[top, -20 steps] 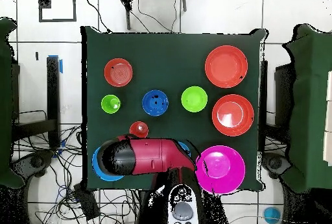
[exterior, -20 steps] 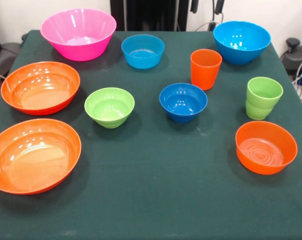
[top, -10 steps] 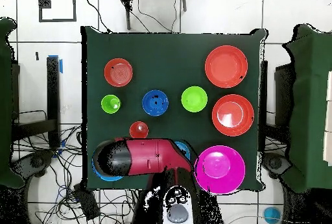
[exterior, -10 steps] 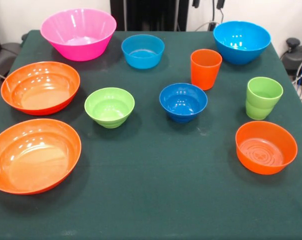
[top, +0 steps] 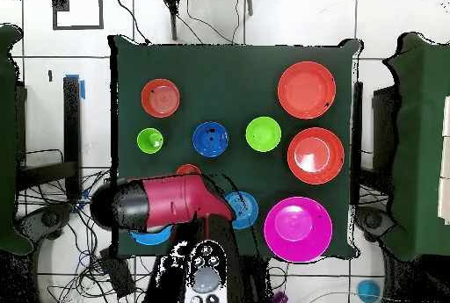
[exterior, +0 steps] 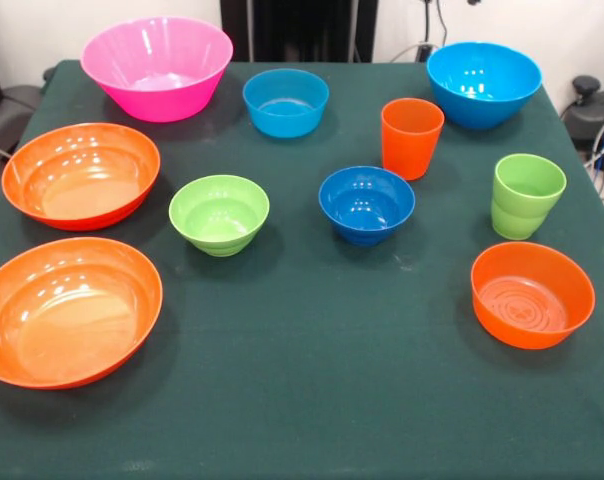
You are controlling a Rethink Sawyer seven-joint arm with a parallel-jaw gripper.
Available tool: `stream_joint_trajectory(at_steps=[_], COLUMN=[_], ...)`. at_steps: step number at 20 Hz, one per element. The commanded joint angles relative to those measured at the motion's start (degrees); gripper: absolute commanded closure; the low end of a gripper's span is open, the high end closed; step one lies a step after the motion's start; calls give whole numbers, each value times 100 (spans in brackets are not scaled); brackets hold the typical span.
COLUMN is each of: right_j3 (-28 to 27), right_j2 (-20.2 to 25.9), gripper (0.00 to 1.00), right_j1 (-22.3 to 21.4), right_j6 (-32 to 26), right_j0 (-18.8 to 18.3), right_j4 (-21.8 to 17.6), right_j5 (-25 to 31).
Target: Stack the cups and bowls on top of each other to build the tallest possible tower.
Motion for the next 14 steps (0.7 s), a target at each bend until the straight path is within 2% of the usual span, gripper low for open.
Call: stream_joint_trajectory(at_steps=[1, 3, 7, 10, 14], right_j3=[-1043, -1095, -1194, -1321, -1164], right_j2=[41, -154, -347, -434, -474], gripper=[0, 0, 0, 0, 0], right_j1=[933, 1083, 1304, 1432, 1501], right_j6=[851, 1135, 1199, 1041, 968], right_j0=[249, 408, 598, 700, 665], right_j4=[-328, -328, -332, -437, -317], right_j5=[-17, -287, -527, -686, -1086])
